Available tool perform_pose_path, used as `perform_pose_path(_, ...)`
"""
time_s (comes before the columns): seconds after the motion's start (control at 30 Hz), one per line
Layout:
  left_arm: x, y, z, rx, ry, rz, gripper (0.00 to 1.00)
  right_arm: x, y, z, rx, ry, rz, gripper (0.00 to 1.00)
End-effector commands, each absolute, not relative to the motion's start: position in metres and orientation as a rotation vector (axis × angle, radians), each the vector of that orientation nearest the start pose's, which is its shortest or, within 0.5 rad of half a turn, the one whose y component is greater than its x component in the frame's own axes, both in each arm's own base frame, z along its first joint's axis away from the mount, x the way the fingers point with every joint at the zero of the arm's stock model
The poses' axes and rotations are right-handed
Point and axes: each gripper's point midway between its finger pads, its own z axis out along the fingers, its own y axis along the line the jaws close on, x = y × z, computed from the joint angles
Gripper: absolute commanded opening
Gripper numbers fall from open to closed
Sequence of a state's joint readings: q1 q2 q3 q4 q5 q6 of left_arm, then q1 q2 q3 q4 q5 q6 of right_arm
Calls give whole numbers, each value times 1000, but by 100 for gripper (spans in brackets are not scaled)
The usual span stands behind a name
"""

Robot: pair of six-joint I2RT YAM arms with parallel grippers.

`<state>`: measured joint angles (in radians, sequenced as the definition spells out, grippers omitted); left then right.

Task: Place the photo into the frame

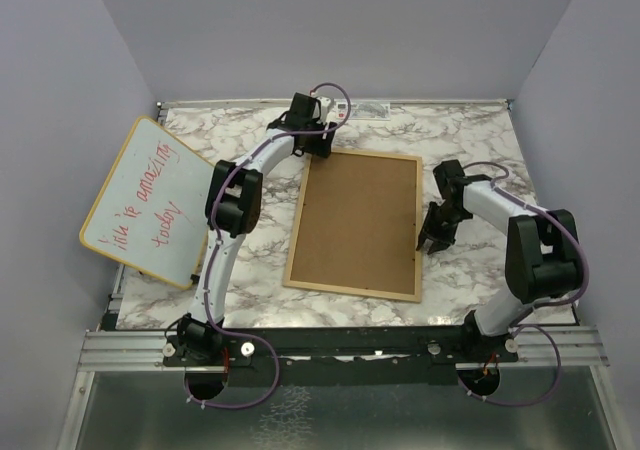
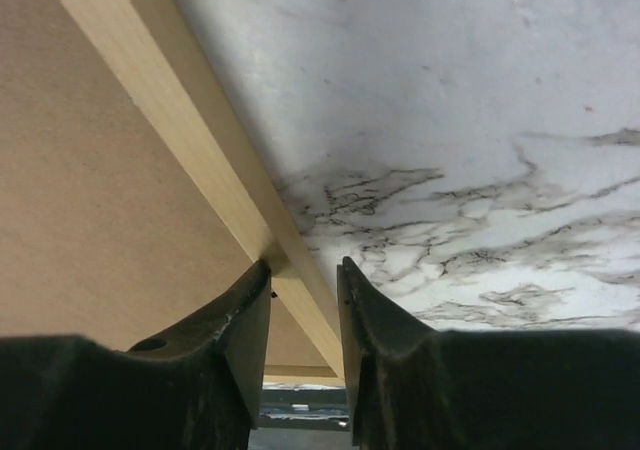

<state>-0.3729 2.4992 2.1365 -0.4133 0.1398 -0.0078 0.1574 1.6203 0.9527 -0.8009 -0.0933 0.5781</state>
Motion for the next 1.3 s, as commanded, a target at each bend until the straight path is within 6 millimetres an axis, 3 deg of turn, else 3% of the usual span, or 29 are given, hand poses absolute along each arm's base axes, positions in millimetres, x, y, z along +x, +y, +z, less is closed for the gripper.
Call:
perform_pose_path(0.0,556,-222,14,530,2418,-195,69,266,74,13,556,2991,143,31)
perform_pose_path(0.17,539,-197,6,484,2490,-75,55,292,69,6,555,2950,82,22)
perform_pose_path(0.33,507,-168,1,327,2600,-7,36,324,60,-1,532,2889,-2,19)
perform_pose_path(0.6,444,-156,-12,171,2744,-74,16,383,60,4,400,2768,0,14)
perform_pose_path(0.8,373,-142,-21,93,2865,-109,12,454,60,35,168,2583,-9,14)
perform_pose_path(0.97,315,-139,-27,44,2947,-194,11,500,74,54,57,2476,94,14)
perform_pose_path(1.1,274,-132,-30,24,3006,-223,11,521,89,69,79,2438,197,15)
perform_pose_path(1.27,244,-127,-21,56,3015,-275,13,526,106,112,184,2370,340,31)
